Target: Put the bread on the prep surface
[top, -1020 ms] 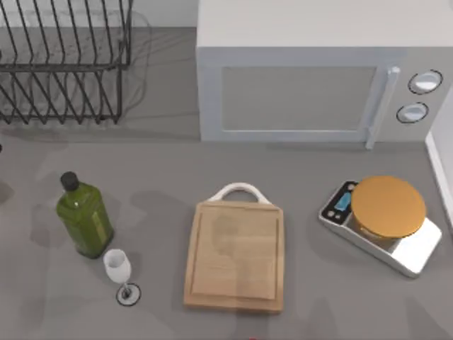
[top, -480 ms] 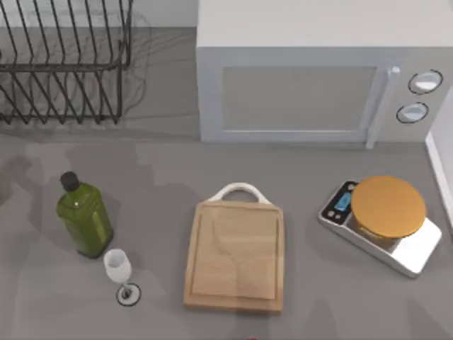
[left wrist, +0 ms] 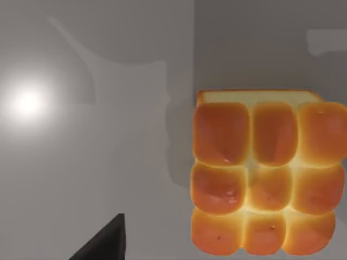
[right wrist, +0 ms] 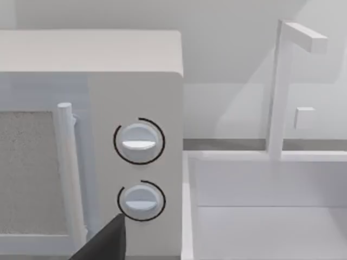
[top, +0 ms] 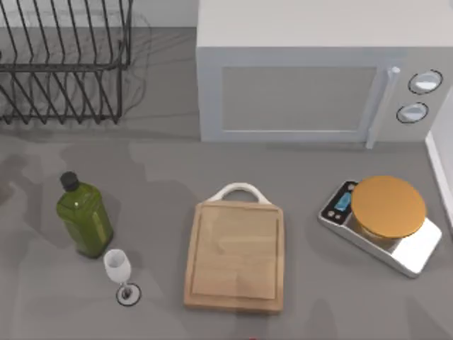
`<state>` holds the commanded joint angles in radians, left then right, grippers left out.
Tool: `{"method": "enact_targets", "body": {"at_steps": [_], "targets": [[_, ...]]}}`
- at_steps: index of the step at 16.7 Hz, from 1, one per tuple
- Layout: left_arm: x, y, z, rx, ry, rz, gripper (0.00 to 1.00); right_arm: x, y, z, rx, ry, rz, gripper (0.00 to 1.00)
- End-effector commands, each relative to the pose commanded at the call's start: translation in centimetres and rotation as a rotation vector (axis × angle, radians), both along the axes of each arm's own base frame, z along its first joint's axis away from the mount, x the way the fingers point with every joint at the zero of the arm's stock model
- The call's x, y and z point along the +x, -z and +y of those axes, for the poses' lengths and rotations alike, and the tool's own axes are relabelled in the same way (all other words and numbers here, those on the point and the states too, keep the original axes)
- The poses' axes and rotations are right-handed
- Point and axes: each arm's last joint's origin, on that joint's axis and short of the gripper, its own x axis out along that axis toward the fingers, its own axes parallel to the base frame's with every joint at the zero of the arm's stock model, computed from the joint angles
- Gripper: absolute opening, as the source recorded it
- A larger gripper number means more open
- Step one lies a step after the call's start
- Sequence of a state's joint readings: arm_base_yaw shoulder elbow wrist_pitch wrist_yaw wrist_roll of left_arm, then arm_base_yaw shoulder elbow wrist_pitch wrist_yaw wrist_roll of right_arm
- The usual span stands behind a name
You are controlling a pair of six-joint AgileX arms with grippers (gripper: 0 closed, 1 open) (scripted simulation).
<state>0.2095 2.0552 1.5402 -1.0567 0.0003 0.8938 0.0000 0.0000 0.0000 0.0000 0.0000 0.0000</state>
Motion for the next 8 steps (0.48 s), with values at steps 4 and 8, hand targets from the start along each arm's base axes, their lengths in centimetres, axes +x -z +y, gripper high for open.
{"method": "enact_targets", "body": {"at_steps": [4,8], "targets": [[0.2,3.8,0.1,0.002,-0.001,-0.009,1.0,0.0,0.0,0.0,0.0,0.0,0.0,1.0],[0.0,6.4,0.2,0.0,-0.001,-0.002,1.0,0.0,0.0,0.0,0.0,0.0,0.0,1.0]]}}
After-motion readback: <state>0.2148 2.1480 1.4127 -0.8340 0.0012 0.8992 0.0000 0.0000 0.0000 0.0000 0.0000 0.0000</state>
